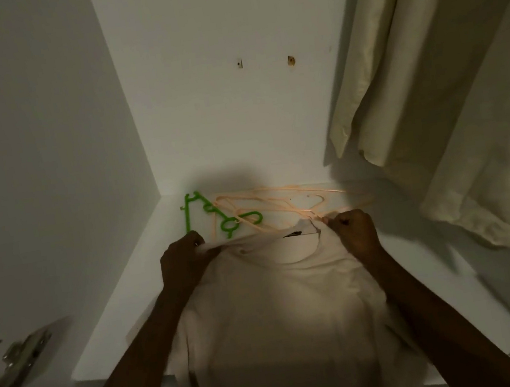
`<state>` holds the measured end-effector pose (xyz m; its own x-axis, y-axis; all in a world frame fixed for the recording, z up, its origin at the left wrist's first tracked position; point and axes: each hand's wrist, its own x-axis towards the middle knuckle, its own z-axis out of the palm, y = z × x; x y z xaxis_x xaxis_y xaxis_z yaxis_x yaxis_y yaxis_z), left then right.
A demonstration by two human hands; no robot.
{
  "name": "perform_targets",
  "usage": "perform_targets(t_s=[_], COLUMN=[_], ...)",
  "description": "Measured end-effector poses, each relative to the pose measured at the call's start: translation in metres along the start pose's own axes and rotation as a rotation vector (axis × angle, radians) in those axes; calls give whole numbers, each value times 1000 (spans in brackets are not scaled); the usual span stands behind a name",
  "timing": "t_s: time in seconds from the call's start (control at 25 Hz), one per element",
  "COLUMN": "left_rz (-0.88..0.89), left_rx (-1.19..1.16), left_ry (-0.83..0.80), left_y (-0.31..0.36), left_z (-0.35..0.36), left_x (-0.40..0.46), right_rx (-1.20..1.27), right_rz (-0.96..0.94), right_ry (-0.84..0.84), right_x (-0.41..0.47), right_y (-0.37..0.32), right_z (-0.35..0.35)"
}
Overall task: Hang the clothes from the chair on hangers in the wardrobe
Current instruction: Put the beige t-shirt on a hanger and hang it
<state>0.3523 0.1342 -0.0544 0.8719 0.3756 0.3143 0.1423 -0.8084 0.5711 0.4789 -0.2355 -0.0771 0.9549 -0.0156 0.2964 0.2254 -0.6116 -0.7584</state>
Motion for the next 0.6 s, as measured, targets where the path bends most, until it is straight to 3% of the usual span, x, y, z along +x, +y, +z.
perform_targets(t_s=[0.16,0.36,0.6], left_rz=[-11,47,87], left_rx=[-73,-32,23], left_ry=[-26,80,134], left_y=[-9,-19,-26], left_z=[9,14,20], left_x=[4,7,11], right_rx=[-357,-414,-355], right_rz=[117,246,166], right_ry=[34,125,-172], right_x=[1,17,58], right_y=[-6,-14,0], right_z=[5,10,22])
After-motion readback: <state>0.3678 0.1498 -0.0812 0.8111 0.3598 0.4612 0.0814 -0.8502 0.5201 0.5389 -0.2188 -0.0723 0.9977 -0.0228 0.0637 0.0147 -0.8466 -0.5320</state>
